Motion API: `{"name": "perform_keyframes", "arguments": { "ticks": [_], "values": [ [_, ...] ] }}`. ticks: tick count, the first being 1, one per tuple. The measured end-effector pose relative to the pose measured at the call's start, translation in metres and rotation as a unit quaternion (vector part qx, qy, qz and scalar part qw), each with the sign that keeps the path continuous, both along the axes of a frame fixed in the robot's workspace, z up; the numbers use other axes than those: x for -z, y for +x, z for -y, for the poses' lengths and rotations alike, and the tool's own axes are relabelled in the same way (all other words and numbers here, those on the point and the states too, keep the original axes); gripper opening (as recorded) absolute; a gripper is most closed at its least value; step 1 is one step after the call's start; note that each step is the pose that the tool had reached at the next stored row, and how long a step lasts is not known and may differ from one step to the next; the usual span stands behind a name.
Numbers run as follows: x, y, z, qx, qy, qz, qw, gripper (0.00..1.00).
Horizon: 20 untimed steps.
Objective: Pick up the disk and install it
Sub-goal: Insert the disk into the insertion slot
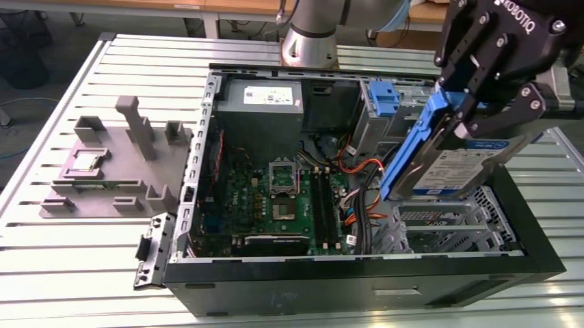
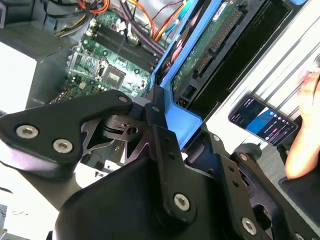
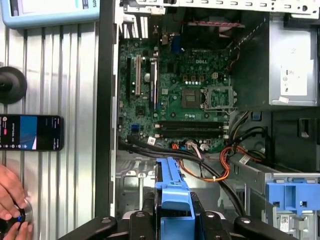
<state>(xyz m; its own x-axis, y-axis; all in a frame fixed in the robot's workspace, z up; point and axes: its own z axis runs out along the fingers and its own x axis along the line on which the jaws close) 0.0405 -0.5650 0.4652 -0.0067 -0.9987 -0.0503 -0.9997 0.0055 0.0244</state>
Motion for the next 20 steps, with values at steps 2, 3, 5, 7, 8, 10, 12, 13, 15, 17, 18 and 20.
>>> {"name": "perform_keyframes", "arguments": {
  "ticks": [2, 3, 5, 7, 8, 10, 12, 13, 15, 17, 18, 20],
  "values": [
    [0.0015, 0.0049, 0.0007, 0.0, 0.0, -0.0003, 1.0, 0.37],
    [0.0022, 0.0067, 0.0012, 0.0, 0.0, -0.0004, 1.0, 0.37],
    [0.0039, 0.01, 0.0025, 0.0, 0.0001, -0.0004, 1.0, 0.37],
    [0.0052, 0.012, 0.0034, -0.001, 0.0001, -0.0004, 1.0, 0.37],
    [0.0058, 0.0129, 0.004, -0.001, 0.0, -0.0004, 1.0, 0.37],
    [0.0074, 0.0147, 0.0052, -0.001, 0.0, -0.0004, 1.0, 0.37],
    [0.0091, 0.0167, 0.0068, -0.001, 0.0, -0.0004, 1.0, 0.37],
    [0.0099, 0.0178, 0.0076, -0.001, 0.0, -0.0004, 1.0, 0.37],
    [0.0115, 0.0202, 0.0093, -0.001, 0.0, -0.0004, 1.0, 0.37],
    [0.0132, 0.0235, 0.0109, -0.001, 0.0001, -0.0004, 1.0, 0.37],
    [0.0141, 0.0252, 0.0114, -0.001, 0.0001, -0.0004, 1.0, 0.37],
    [0.0157, 0.0277, 0.0122, -0.001, 0.0, -0.0004, 1.0, 0.37]
  ]
}}
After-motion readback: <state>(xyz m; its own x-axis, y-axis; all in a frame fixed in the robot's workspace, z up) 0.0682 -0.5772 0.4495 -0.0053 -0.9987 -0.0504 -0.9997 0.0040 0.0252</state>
